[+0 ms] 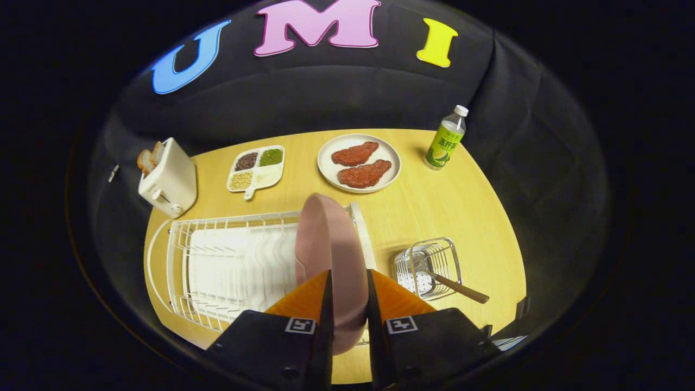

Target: Take the plate from the dish rack, then take the spoon from the basket and place it into the plate.

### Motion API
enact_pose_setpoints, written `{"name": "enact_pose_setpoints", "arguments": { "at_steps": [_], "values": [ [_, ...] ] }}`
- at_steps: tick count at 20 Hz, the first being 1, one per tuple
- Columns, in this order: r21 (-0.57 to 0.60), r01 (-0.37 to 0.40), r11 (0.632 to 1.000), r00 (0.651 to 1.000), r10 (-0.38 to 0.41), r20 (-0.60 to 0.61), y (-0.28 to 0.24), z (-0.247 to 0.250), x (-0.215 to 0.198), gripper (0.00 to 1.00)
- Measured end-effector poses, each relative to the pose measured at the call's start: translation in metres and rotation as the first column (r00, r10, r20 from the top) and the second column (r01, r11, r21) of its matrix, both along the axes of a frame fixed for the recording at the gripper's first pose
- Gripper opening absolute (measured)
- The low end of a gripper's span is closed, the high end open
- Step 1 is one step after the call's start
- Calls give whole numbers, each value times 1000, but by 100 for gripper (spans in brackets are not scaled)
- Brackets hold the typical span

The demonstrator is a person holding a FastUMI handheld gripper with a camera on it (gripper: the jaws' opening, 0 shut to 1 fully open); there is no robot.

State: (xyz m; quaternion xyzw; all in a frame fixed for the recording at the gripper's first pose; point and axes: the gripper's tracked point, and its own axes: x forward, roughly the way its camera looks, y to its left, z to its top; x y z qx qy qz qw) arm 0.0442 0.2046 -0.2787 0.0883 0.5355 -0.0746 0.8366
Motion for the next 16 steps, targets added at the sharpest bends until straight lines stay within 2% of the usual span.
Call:
{"name": "enact_pose_setpoints", "arguments": {
  "at_steps": [3, 9, 11, 16],
  "values": [
    [-66, 4, 998, 1000, -5, -4, -1, 5, -2, 24],
    [-228, -41, 973, 998, 52, 45, -4, 34, 11, 24],
    [-208, -34, 978, 997, 47, 59, -2, 43, 9, 24],
    [-3, 40, 999, 993, -40, 113, 3, 68, -4, 24]
  ]
}}
